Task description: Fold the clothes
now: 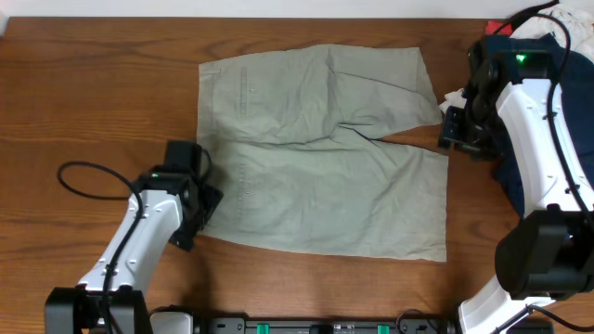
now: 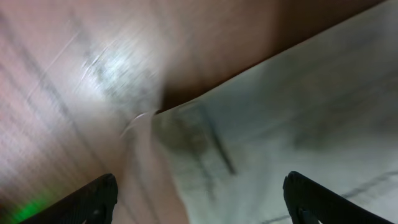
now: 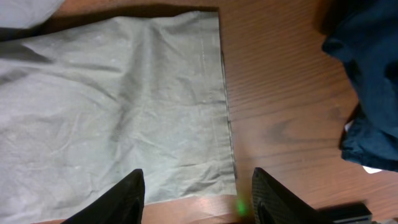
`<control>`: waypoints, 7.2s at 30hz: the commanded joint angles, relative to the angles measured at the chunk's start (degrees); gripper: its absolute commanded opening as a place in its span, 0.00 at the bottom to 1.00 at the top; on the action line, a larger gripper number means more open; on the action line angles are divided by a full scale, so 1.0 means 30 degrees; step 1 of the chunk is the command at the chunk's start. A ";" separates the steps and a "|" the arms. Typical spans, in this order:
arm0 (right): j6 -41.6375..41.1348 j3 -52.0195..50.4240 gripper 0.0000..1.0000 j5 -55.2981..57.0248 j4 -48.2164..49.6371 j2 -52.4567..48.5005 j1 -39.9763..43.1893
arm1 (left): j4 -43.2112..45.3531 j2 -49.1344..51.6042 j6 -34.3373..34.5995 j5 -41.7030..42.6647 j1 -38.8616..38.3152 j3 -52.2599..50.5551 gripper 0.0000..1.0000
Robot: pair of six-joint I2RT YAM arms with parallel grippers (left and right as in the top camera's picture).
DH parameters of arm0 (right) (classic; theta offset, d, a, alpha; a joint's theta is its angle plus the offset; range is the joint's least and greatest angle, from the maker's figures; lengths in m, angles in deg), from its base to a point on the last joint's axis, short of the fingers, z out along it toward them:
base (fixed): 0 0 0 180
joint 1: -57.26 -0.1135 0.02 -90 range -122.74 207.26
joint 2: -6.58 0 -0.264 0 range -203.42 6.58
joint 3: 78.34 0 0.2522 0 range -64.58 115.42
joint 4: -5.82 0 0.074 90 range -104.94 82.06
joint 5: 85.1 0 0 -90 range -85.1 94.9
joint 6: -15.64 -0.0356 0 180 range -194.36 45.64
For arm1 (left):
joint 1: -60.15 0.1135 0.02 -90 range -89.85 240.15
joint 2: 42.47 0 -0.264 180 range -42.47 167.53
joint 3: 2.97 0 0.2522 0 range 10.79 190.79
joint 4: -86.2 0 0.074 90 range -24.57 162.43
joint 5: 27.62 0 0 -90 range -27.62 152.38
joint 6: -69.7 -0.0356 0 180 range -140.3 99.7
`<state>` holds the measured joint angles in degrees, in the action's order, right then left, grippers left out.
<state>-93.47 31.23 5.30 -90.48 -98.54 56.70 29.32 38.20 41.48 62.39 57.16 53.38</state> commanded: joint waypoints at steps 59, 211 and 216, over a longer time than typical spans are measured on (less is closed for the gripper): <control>-1.0346 -1.9897 0.49 -0.1566 0.9238 0.6433 -0.5231 | 0.2616 0.2688 0.1297 -0.0874 -0.0109 -0.1341 0.06; 0.8189 -0.1246 0.36 -0.3330 1.6050 -0.6572 -0.4962 | 0.3198 -0.0109 -0.8743 0.0998 0.6506 0.4350 0.98; 0.8080 -0.1246 0.11 -0.3198 1.6094 -0.7912 -0.5697 | 0.2871 0.0131 -0.8743 0.1005 0.6506 0.4350 0.98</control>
<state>-69.93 27.17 -5.17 -41.98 -119.74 40.57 38.41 37.67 16.43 65.08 76.75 65.68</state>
